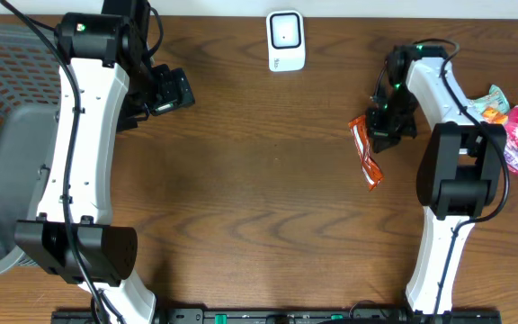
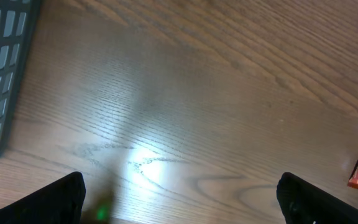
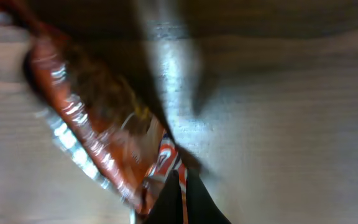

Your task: Scan the item barcode

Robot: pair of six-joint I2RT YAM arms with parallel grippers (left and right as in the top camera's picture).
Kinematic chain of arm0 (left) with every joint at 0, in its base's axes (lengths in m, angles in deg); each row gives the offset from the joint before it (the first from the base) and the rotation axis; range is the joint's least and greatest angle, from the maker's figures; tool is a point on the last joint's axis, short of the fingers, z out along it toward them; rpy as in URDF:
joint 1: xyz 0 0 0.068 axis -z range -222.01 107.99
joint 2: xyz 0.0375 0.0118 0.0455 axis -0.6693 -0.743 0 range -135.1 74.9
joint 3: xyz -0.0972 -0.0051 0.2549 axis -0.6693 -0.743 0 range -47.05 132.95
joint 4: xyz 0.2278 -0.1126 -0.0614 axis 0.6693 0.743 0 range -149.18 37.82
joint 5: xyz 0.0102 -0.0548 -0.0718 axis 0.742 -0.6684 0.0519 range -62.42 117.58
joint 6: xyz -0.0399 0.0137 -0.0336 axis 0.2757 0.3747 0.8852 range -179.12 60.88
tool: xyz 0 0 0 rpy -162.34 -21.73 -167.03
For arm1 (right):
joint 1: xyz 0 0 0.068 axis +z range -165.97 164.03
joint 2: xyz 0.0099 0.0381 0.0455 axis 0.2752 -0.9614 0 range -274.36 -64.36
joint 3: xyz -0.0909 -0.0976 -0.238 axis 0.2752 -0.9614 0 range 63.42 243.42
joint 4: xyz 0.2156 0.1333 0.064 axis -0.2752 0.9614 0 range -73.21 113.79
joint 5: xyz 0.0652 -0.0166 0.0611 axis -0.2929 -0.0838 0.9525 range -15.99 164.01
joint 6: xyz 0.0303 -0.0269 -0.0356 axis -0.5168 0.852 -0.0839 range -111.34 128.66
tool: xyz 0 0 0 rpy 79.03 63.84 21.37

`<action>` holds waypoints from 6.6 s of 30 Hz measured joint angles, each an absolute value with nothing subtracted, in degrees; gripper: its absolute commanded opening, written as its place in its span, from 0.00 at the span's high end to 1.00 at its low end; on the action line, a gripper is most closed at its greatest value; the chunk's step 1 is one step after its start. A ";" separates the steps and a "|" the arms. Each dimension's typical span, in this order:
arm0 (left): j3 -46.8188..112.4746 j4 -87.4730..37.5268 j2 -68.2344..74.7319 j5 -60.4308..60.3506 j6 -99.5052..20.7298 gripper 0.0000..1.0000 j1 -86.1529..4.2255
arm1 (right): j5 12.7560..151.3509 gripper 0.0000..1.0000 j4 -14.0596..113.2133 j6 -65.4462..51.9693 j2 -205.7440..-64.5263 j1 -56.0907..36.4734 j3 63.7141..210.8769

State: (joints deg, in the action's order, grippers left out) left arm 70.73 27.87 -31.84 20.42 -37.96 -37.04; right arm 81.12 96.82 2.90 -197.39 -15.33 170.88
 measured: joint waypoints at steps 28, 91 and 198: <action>70.73 27.87 -31.84 20.42 -37.98 0.02 -37.04 | 88.25 0.99 93.50 2.07 -197.39 -0.40 169.02; 70.73 27.87 -31.84 20.44 -37.96 0.02 -37.04 | 87.18 0.51 79.75 -14.37 -196.94 7.62 168.02; 70.73 27.84 -31.84 20.44 -37.98 0.02 -37.04 | 60.40 0.01 95.42 -13.69 -178.99 -39.00 184.08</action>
